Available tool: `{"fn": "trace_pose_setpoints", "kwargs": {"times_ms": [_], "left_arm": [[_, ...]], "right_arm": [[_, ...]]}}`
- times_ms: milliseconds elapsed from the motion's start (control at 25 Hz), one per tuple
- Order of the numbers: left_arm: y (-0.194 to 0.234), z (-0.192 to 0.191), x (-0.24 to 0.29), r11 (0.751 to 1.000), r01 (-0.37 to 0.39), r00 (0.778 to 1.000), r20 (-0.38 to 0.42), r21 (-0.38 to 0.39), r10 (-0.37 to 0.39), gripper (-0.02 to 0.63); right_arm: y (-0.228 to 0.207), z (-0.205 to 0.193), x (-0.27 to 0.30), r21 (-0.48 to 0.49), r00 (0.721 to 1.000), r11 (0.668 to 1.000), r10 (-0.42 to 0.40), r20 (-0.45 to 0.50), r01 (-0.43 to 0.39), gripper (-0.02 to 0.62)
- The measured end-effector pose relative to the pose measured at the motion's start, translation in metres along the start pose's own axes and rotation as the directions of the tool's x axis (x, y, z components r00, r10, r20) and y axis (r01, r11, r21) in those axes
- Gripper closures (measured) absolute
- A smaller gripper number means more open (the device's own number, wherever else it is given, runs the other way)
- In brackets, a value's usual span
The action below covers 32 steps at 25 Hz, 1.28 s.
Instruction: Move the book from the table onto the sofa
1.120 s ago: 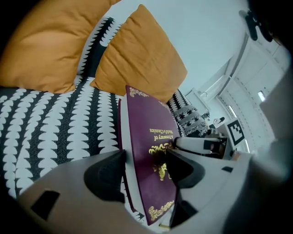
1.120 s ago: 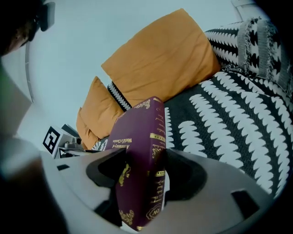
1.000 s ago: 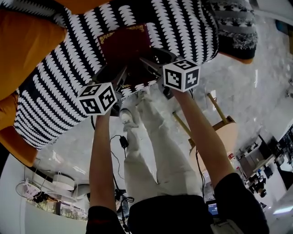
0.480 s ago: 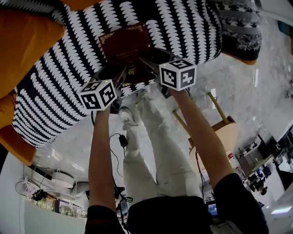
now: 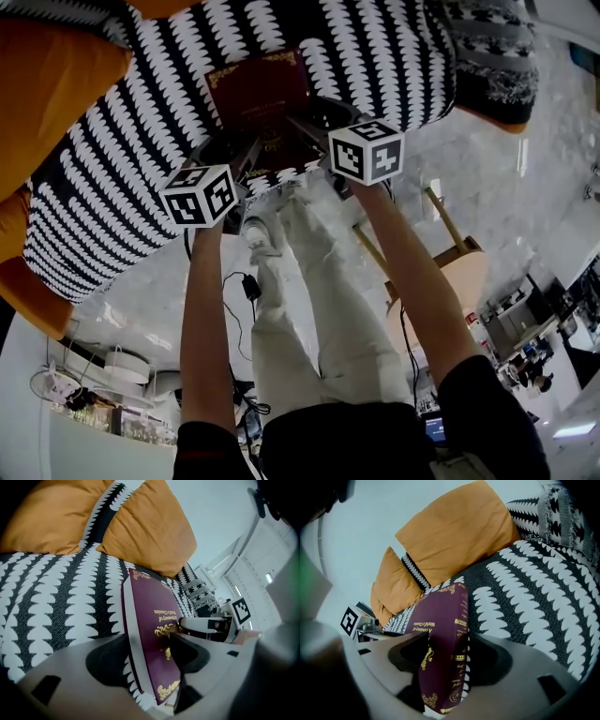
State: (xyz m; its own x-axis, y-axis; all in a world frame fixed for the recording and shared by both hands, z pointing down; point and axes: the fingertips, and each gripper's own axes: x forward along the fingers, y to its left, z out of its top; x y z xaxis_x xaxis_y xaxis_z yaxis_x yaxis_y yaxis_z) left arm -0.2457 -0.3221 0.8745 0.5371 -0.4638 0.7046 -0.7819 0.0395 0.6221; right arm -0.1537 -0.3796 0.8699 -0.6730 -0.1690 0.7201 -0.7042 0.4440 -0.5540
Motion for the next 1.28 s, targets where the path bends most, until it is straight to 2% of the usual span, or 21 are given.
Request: {"fn": "trace_pose_setpoints", "kwargs": {"times_ms": [280,480,600,760,840,920,1080,1280], "left_arm": [[0.000,0.005,-0.005,1.000,-0.023,1.000,-0.005,0.007,0.023,0.314],[0.010,0.002,-0.023,0.993,-0.108,0.994,0.014,0.037,0.107,0.316],[0.010,0.003,-0.028,0.994,-0.111,0.994,0.015,0.025,0.111,0.322],[-0.007,0.013,-0.037,0.994,-0.096,0.995,0.007,0.055,0.096,0.333],[-0.020,0.024,-0.044,0.994,-0.082,0.997,0.013,0.074,0.082,0.339],[-0.034,0.034,-0.051,0.993,-0.072,0.997,0.024,0.092,0.070,0.356],[-0.059,0.053,-0.067,0.990,-0.049,0.998,0.038,0.130,0.045,0.375],[-0.080,0.070,-0.092,0.984,-0.039,0.998,0.055,0.176,0.030,0.434]], "right_arm": [[0.000,0.010,-0.009,0.002,1.000,1.000,-0.009,0.010,0.009,0.316],[0.002,0.011,-0.019,-0.025,1.000,0.999,-0.028,0.006,0.028,0.316],[0.002,0.015,-0.025,-0.031,0.999,0.999,-0.038,0.013,0.038,0.316],[0.013,0.024,-0.038,-0.036,0.999,0.998,-0.045,0.022,0.046,0.322],[0.022,0.033,-0.047,-0.049,0.998,0.997,-0.052,0.034,0.053,0.344],[0.030,0.042,-0.057,-0.064,0.997,0.996,-0.064,0.048,0.067,0.402],[0.046,0.058,-0.076,-0.101,0.994,0.991,-0.084,0.064,0.091,0.421],[0.070,0.074,-0.101,-0.129,0.992,0.987,-0.079,0.093,0.091,0.508]]}}
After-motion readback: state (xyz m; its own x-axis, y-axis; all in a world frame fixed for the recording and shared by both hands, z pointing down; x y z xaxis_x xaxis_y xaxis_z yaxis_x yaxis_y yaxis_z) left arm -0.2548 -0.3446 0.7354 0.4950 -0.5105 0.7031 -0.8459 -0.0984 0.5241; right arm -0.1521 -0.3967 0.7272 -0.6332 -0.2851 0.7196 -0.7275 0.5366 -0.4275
